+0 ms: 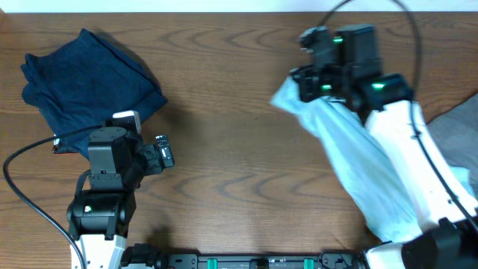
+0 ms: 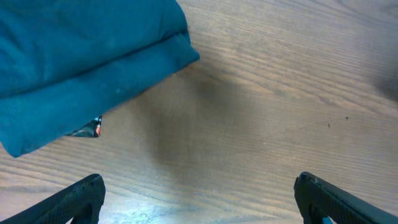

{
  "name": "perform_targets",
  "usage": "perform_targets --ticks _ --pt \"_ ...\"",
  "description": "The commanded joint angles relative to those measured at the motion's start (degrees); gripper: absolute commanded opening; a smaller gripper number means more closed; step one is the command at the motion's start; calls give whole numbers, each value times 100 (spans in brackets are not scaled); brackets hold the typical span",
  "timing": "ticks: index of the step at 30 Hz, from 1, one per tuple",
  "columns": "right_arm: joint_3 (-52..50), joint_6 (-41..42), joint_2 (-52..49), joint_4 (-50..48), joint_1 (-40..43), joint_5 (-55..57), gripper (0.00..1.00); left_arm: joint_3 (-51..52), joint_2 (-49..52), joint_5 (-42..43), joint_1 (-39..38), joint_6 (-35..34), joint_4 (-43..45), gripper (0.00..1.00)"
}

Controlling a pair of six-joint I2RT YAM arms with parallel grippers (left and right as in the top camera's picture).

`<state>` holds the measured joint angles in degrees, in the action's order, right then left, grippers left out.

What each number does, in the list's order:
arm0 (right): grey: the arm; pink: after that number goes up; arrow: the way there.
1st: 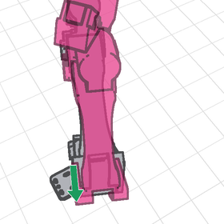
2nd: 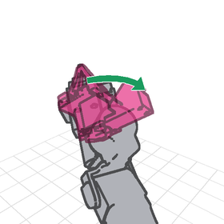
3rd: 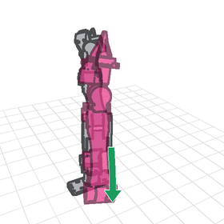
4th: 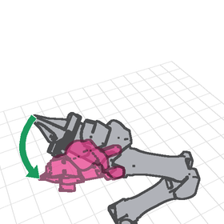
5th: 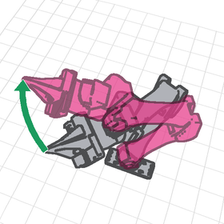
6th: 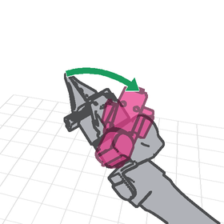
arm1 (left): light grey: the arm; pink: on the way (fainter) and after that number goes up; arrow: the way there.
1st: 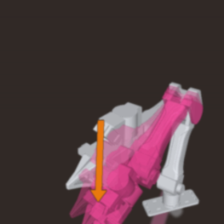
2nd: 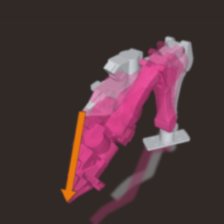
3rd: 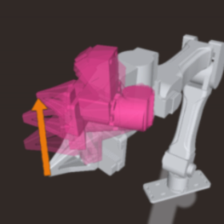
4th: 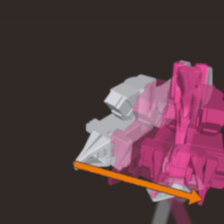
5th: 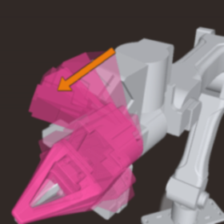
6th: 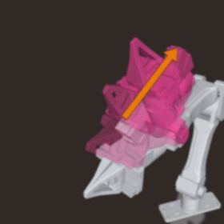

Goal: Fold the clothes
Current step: 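Drag the T-shirt leftward toward the table center with the right gripper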

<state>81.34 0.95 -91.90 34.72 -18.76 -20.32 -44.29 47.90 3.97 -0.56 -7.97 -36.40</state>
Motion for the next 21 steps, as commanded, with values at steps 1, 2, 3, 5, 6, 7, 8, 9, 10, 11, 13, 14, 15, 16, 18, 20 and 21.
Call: perform_targets --ticks 1,2,3,5,6,7,8,9,10,11,13,14,15,16,18,20,21 --pt "-13 -109 -212 -417 -481 -219 1 -109 -4 7 -17 -72 55 98" --pt "-13 -107 -271 -581 -577 -221 1 -109 -4 7 -17 -72 87 98" --pt "-13 -105 -328 -754 -680 -223 1 -109 -4 7 -17 -72 131 98" --pt "-13 -107 -424 -1003 -859 -358 1 -109 -4 7 -17 -72 234 98" --pt "-13 -136 -466 -1064 -953 -468 1 -109 -4 7 -17 -72 280 98" --pt "-13 -208 -479 -1067 -1043 -575 1 -109 -4 9 -17 -72 334 98" --pt "-13 -254 -479 -1029 -1117 -638 1 -109 -4 9 -17 -72 382 98" --pt "-13 -299 -479 -962 -1202 -706 1 -109 -4 9 -17 -72 433 98" --pt "-13 -376 -474 -881 -1276 -737 2 -109 -4 9 -17 -72 461 98" --pt "-13 -426 -470 -804 -1329 -732 7 -109 -4 9 -17 -72 468 98" --pt "-13 -487 -463 -590 -1386 -426 57 -109 -4 7 -17 -72 461 98" --pt "-11 -461 -455 -461 -1379 -105 79 -109 -4 9 -17 -72 463 98" --pt "-11 -317 -428 -247 -1344 417 99 -109 -4 9 -17 -72 514 98" --pt "-11 -107 -398 -79 -1300 872 99 -109 -4 9 -17 -72 564 98" --pt "-7 470 -306 352 -1132 1840 99 -103 4 9 -17 -74 638 98" --pt "-7 1139 -184 857 -903 2623 99 -98 81 101 -17 -136 761 98" --pt "-7 1484 -114 1147 -754 2887 99 -94 160 284 -17 -133 861 98"
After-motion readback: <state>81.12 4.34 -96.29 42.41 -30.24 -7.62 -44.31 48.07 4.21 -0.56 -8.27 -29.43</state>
